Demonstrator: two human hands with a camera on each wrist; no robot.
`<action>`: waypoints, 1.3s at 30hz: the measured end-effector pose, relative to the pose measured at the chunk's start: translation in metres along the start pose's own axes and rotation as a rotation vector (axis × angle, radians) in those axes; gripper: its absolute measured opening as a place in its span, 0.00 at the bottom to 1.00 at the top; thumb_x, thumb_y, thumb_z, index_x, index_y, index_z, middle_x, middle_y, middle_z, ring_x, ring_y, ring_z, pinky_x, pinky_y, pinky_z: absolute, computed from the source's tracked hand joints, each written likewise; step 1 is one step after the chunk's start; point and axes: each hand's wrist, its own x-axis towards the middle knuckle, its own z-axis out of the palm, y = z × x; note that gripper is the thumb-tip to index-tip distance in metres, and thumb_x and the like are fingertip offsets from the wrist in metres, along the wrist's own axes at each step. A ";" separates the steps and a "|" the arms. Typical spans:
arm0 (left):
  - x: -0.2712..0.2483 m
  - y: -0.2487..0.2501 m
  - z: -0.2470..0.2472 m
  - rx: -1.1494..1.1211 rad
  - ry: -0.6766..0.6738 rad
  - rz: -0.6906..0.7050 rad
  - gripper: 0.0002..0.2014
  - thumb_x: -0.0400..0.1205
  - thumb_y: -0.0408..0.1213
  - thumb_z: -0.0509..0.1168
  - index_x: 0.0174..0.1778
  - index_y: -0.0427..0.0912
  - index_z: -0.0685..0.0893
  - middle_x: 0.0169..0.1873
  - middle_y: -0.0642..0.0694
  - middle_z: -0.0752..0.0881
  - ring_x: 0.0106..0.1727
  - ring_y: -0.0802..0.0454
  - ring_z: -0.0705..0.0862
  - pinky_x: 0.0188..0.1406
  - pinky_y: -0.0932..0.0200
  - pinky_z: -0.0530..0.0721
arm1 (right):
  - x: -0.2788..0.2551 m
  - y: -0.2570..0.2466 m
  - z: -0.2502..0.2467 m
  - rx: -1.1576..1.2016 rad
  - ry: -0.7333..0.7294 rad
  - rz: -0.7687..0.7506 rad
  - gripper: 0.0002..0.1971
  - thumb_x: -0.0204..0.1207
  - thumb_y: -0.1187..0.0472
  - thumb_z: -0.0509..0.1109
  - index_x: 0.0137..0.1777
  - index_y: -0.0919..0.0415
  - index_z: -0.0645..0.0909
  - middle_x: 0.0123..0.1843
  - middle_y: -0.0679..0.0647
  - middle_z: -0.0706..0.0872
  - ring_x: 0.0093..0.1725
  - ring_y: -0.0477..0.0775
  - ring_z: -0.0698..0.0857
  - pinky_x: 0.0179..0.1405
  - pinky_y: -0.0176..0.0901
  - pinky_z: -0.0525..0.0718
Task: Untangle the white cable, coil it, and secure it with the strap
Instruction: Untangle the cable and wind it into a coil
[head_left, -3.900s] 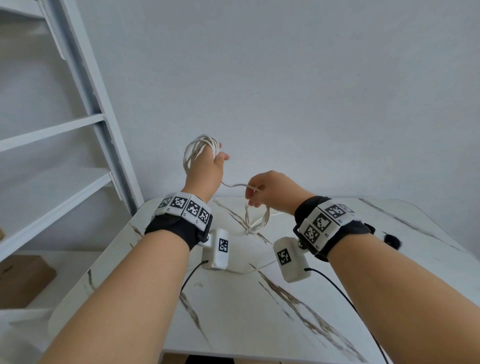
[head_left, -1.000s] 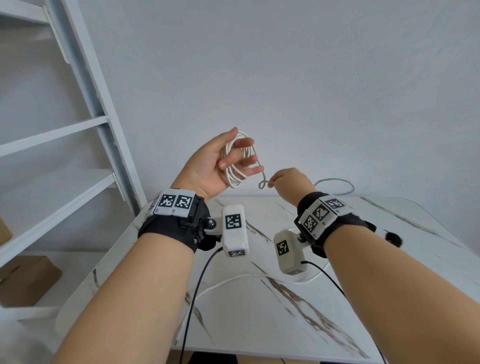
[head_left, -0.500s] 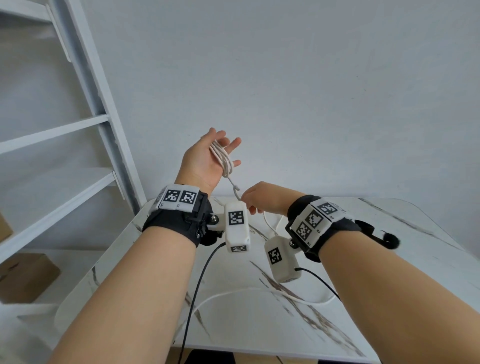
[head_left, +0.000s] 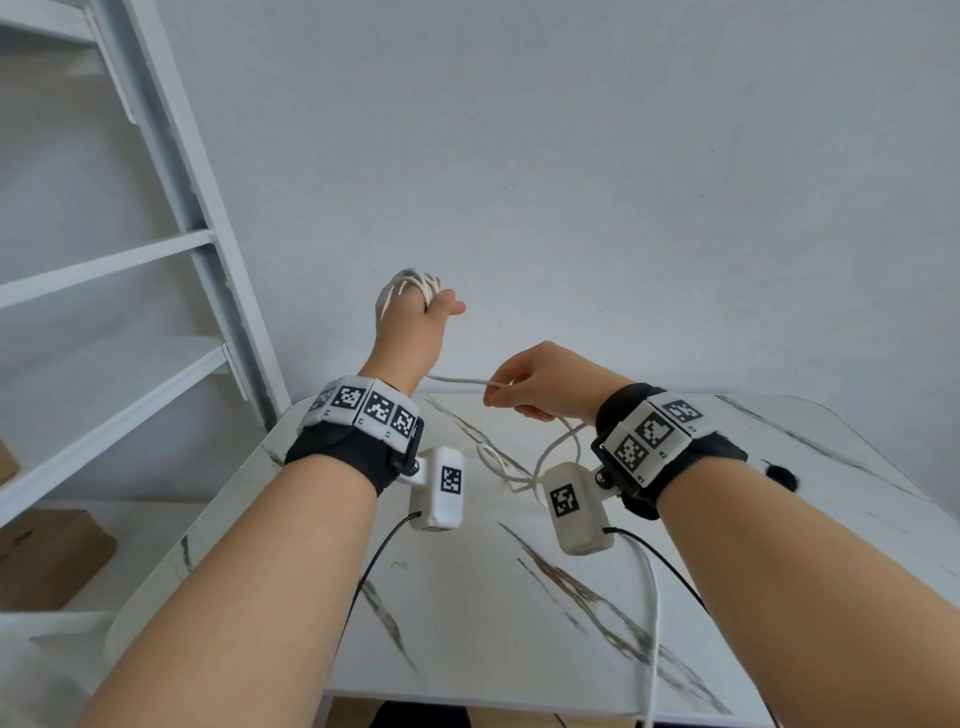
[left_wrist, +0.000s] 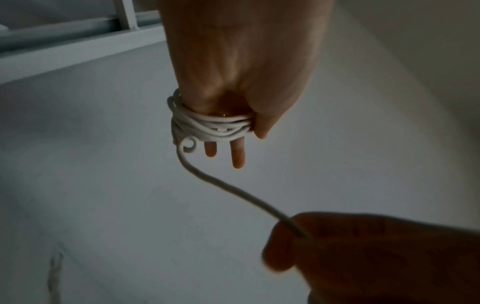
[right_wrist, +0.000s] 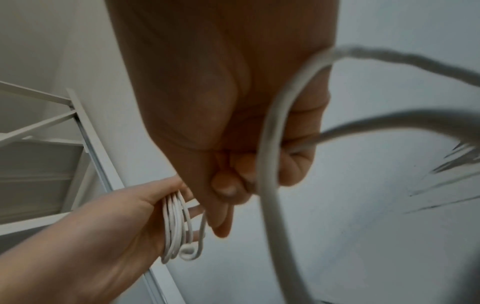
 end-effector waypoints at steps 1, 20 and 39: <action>0.000 -0.001 0.001 0.088 -0.022 0.008 0.15 0.88 0.40 0.55 0.59 0.36 0.82 0.61 0.54 0.84 0.55 0.53 0.79 0.52 0.64 0.73 | 0.000 0.000 -0.003 0.020 0.041 -0.010 0.06 0.75 0.57 0.73 0.44 0.58 0.90 0.23 0.48 0.78 0.23 0.47 0.72 0.29 0.36 0.74; -0.012 0.004 0.009 0.244 -0.602 -0.301 0.21 0.84 0.51 0.51 0.55 0.40 0.83 0.21 0.48 0.84 0.49 0.45 0.90 0.62 0.47 0.78 | 0.010 0.015 -0.034 -0.257 0.669 -0.154 0.07 0.73 0.48 0.73 0.45 0.49 0.88 0.39 0.43 0.84 0.48 0.50 0.81 0.51 0.47 0.76; 0.003 0.011 -0.012 -0.633 -0.280 -0.372 0.17 0.87 0.46 0.58 0.50 0.36 0.85 0.16 0.50 0.69 0.38 0.45 0.90 0.65 0.35 0.80 | 0.010 0.046 -0.034 -0.232 0.374 0.226 0.17 0.70 0.48 0.78 0.53 0.59 0.89 0.52 0.54 0.89 0.51 0.55 0.86 0.47 0.43 0.82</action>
